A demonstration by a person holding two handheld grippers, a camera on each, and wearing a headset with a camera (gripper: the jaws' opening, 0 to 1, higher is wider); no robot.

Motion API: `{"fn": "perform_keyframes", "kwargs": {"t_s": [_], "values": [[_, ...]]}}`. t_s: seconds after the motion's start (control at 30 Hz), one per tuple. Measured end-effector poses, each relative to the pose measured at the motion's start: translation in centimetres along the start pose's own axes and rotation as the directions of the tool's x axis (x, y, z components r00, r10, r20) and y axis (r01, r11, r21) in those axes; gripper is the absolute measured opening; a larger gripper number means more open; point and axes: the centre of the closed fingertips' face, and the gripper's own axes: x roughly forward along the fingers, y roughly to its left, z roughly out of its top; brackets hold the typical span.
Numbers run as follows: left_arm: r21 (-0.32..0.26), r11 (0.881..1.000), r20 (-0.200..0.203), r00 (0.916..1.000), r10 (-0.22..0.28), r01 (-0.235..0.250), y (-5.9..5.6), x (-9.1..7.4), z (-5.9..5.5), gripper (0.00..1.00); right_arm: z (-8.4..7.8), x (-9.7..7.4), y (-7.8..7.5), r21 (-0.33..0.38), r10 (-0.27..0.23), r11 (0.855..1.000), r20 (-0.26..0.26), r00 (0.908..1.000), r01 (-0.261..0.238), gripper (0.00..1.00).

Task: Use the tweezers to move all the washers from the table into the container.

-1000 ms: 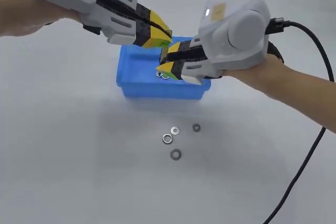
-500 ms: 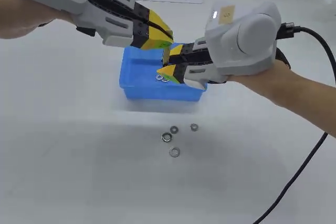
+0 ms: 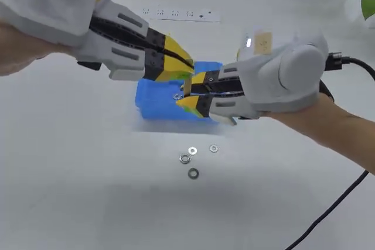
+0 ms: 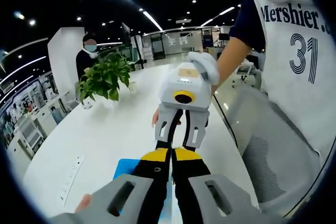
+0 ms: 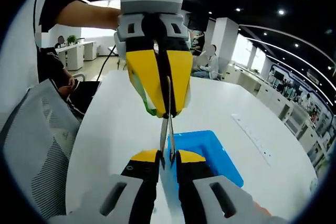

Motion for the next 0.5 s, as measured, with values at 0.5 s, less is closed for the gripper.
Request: {"fn": "perform_keyframes", "kwargs": {"t_s": [0.5], "values": [[-0.054,0.998,0.003,0.9992,-0.040,0.040,-6.0,1.4,-1.5,0.05,-2.8,-0.6,6.0,0.048,0.057,0.997,-0.032,0.9979,-0.055,0.14]]}}
